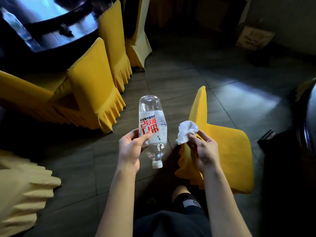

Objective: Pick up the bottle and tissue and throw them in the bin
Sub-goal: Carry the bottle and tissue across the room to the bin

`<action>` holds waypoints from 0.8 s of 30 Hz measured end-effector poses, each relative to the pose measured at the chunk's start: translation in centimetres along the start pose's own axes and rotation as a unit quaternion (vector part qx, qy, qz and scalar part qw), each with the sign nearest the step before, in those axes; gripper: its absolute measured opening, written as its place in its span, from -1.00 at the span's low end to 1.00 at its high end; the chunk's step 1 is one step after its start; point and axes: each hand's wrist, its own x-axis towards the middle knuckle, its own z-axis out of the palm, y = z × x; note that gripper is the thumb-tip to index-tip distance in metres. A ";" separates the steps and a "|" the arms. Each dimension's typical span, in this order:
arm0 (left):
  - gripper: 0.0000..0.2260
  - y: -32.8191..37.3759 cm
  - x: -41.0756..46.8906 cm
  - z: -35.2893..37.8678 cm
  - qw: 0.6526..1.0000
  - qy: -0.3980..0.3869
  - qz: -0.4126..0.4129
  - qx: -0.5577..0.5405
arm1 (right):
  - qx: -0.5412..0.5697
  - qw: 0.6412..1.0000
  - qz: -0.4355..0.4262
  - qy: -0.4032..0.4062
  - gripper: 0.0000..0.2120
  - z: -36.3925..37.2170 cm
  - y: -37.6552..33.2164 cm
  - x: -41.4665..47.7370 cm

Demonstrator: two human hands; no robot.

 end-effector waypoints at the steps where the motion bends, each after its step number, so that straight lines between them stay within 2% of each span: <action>1: -0.87 0.4 1.0 0.0 1.000 0.001 -0.002 0.004 | 0.011 1.000 -0.002 0.001 -0.74 0.8 -0.3 0.6; 6: -0.86 2.8 6.7 1.5 1.000 -0.015 -0.001 0.021 | 0.028 0.999 -0.016 0.011 -0.76 4.1 -2.1 5.3; 17: -0.79 10.9 21.6 10.4 0.998 -0.040 -0.018 0.050 | -0.026 0.995 -0.085 -0.039 -0.79 12.5 -9.5 19.9; 24: -0.77 14.1 28.6 14.8 0.994 -0.073 -0.017 0.076 | -0.027 0.997 -0.078 -0.008 -0.77 14.1 -13.2 26.0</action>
